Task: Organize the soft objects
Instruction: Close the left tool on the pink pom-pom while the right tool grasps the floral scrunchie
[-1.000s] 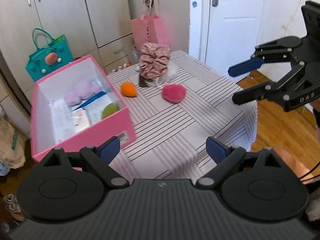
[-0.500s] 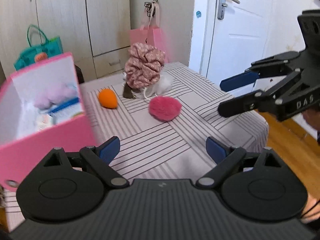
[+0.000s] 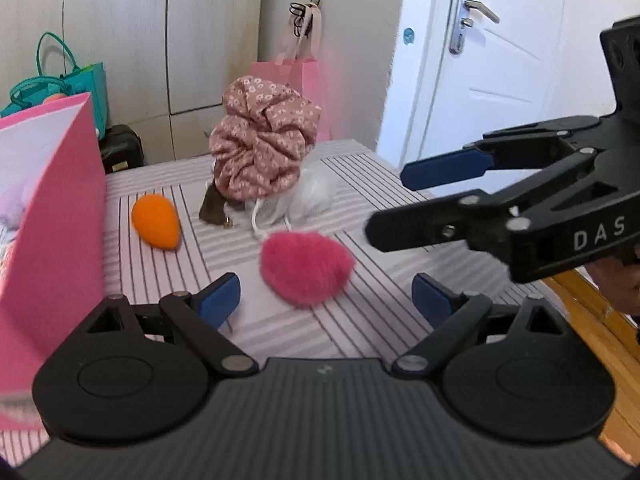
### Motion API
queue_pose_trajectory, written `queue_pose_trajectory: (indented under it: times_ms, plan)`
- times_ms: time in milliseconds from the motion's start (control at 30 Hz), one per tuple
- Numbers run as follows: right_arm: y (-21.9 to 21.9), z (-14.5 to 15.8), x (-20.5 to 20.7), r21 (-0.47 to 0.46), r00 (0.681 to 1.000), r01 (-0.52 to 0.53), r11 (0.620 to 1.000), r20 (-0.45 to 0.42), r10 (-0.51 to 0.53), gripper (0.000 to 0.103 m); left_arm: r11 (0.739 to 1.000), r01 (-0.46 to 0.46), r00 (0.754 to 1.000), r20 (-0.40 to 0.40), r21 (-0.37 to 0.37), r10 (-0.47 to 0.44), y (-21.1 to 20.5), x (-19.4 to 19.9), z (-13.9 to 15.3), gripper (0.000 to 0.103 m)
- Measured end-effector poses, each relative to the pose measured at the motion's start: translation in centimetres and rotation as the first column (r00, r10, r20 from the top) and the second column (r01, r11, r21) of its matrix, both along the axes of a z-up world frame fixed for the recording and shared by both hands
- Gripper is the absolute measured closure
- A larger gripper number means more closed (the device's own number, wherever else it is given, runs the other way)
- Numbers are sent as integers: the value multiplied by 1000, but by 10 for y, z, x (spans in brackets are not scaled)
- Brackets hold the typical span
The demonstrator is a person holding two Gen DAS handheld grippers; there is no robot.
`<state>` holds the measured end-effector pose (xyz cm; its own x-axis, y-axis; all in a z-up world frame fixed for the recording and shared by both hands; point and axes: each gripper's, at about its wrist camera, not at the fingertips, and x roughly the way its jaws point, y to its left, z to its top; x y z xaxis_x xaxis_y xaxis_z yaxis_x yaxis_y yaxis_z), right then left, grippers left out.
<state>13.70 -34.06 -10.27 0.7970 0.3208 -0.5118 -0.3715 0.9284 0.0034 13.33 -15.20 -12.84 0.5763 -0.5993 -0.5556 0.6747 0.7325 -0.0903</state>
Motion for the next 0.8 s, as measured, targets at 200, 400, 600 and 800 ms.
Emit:
queue_pose_trajectory:
  times_ms: [200, 400, 600, 800]
  plan:
    - [-8, 3, 36, 27, 999, 23, 999, 25, -24, 34, 998, -66, 995, -75, -21, 64, -11, 26, -9, 10]
    - [-4, 0, 72, -35, 995, 74, 997, 73, -72, 34, 996, -88, 994, -57, 4, 88, -22, 33, -17, 13]
    - [2, -6, 103, -85, 983, 108, 990, 158, -94, 34, 998, -49, 998, -46, 51, 51, -32, 35, -22, 39]
    - [5, -18, 123, -72, 985, 107, 992, 142, -96, 35, 997, -67, 997, -42, 34, 68, -31, 40, -26, 48]
